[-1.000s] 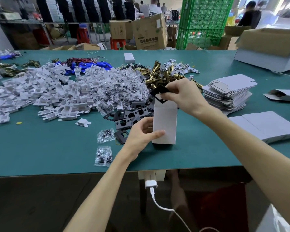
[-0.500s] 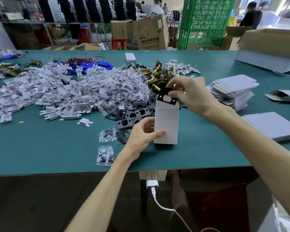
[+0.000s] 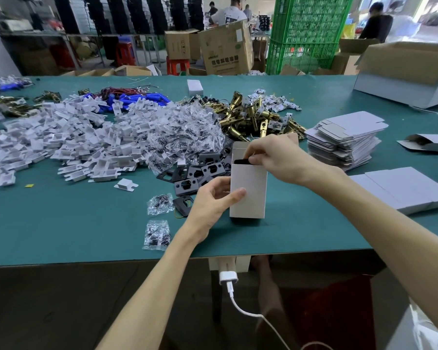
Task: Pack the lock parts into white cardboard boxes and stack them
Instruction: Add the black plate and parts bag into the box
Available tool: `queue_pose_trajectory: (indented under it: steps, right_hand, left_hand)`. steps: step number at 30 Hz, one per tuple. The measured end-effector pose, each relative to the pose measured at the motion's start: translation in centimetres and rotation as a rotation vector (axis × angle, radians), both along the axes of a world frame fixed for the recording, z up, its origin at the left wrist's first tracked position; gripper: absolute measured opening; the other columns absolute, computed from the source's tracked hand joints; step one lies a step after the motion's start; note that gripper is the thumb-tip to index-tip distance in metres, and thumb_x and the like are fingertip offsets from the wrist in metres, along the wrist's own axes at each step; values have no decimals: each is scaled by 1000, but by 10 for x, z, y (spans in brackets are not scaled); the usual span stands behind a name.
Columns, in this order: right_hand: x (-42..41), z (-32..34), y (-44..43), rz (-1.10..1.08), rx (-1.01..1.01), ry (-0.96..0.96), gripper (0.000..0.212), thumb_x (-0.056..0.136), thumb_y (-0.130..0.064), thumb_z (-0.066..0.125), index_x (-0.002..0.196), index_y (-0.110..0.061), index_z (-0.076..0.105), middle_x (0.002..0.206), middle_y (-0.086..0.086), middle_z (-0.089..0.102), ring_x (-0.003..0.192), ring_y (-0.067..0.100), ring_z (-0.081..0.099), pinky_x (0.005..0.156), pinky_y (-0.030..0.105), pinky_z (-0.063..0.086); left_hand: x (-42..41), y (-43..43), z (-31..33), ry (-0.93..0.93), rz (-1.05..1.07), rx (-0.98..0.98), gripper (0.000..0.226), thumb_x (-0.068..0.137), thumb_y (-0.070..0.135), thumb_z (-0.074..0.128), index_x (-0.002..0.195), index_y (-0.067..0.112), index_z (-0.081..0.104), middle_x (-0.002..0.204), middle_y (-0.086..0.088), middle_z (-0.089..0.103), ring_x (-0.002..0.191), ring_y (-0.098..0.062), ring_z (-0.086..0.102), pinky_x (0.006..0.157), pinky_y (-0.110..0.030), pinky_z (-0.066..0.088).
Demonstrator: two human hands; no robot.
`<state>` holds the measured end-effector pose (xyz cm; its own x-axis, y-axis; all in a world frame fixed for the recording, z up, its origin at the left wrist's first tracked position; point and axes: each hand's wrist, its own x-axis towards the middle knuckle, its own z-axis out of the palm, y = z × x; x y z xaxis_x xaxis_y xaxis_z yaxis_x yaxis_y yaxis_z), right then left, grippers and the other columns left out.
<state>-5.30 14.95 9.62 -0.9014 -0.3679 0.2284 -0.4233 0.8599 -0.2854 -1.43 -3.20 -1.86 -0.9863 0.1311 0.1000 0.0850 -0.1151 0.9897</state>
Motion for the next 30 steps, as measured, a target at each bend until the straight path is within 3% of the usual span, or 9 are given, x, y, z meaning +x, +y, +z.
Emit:
queue_pose_trajectory:
  steps: [2,7,10,12,14,17,20,26,30]
  right_hand:
    - [3,-2,-3,8,31,-13,28,104,-14,53,95,-36,67,75,-23,55,92,13,50,84,31,15]
    - [7,-1,-7,1,94,-74,27,109,-17,39,106,-23,65,101,-3,68,105,23,56,97,39,21]
    - [8,-2,-8,1,110,-112,33,110,-31,38,91,-14,59,82,3,60,91,29,55,86,38,23]
    - [7,-2,-9,-8,114,-105,43,109,-39,43,73,-17,50,67,0,51,73,23,49,82,38,21]
    - [7,-2,-10,-15,121,-99,47,107,-43,46,67,-18,49,61,-1,48,66,16,46,81,38,21]
    - [7,-2,-12,-16,116,-96,42,105,-44,50,82,-13,65,64,-1,55,71,21,51,82,37,20]
    - [10,-2,-15,-21,114,-74,39,105,-43,51,89,-13,70,69,0,62,78,26,56,82,37,20]
    - [16,2,-29,-62,183,71,31,106,-37,47,88,-17,61,74,-5,60,86,27,60,96,42,27]
    - [26,8,-58,-30,119,281,18,103,-34,55,105,-16,57,103,0,64,100,25,57,100,43,28]
  left_hand:
    - [1,0,1,6,-1,5,48,80,32,82,121,11,70,114,-2,78,104,-14,73,86,-22,56]
    - [1,1,0,5,-8,10,50,80,33,82,121,8,69,115,-4,78,108,-17,73,90,-25,57]
    - [1,1,1,5,-12,4,45,84,29,81,121,9,69,116,-4,78,110,-18,73,91,-26,57]
    - [0,1,1,3,-9,2,43,85,28,81,121,9,70,115,-3,78,109,-17,73,90,-26,58]
    - [0,1,1,1,-4,-2,40,86,27,81,121,10,70,115,-3,78,108,-16,73,89,-25,57]
    - [0,0,1,-1,0,-9,35,89,22,80,120,10,70,115,-4,78,108,-17,73,89,-24,57]
    - [0,0,1,-4,1,-12,34,90,21,80,121,9,70,115,-5,78,109,-18,73,92,-27,58]
    - [0,-1,-2,-9,5,-23,32,90,22,81,118,12,71,113,-1,79,107,-15,74,88,-23,57]
    - [-1,-1,0,-9,5,-27,30,90,21,81,117,12,71,111,3,79,106,-12,74,87,-20,56]
